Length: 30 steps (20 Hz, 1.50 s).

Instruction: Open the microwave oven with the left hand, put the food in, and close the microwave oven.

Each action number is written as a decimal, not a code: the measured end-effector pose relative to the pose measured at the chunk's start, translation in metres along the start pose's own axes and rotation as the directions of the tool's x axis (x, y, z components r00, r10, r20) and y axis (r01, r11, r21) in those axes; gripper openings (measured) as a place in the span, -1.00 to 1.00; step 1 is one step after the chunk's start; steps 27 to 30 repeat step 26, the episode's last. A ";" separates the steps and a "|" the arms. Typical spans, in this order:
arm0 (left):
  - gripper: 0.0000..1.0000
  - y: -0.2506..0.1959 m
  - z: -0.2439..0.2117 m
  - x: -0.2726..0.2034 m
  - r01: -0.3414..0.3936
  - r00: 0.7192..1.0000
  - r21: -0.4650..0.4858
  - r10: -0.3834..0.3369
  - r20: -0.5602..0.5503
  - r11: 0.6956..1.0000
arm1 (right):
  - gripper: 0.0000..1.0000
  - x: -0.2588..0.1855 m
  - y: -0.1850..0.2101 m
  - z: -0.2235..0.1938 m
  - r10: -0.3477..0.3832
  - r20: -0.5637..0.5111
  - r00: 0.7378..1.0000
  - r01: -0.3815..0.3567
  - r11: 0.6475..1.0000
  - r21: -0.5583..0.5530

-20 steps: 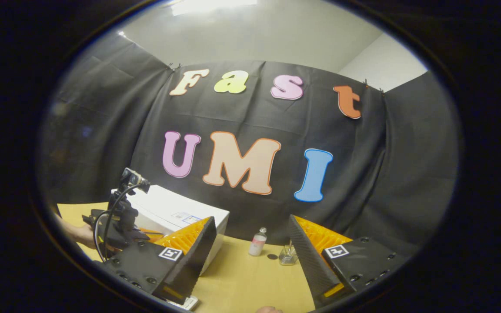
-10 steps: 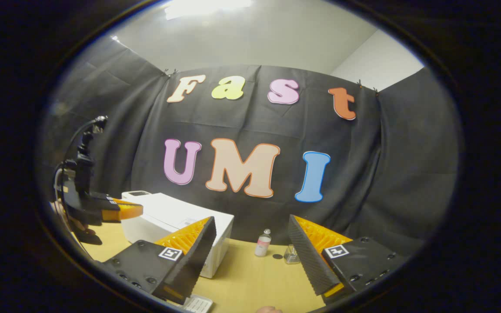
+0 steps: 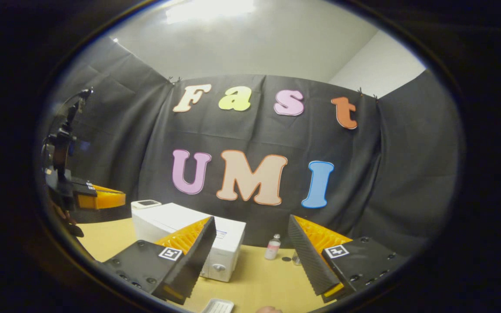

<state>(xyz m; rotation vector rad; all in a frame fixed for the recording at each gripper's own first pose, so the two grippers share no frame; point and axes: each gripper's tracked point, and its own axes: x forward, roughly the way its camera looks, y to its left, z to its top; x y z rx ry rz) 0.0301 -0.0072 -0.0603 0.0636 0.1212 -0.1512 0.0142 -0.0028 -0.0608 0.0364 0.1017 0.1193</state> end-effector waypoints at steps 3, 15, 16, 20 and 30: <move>-1.00 0.011 0.008 -0.023 -0.033 0.999 0.021 0.033 0.016 0.999 | 0.94 -0.015 0.018 0.004 0.005 0.008 1.000 -0.005 1.000 0.004; 0.92 0.024 -0.002 -0.063 -0.075 0.997 -0.038 0.075 0.019 0.996 | 0.93 -0.038 0.051 0.019 0.039 0.028 0.999 -0.039 0.999 -0.008; 0.92 0.023 0.001 -0.063 -0.077 0.997 -0.035 0.078 0.024 0.996 | 0.93 -0.039 0.051 0.018 0.040 0.027 0.999 -0.040 0.999 -0.008; 0.92 0.019 0.005 -0.064 -0.073 0.996 -0.013 0.073 0.041 0.997 | 0.94 -0.040 0.052 0.017 0.043 0.025 0.999 -0.043 0.999 -0.005; 0.93 0.012 0.008 -0.063 -0.051 0.997 -0.003 0.051 0.050 0.999 | 0.94 -0.038 0.051 0.017 0.039 0.024 0.999 -0.039 0.999 -0.002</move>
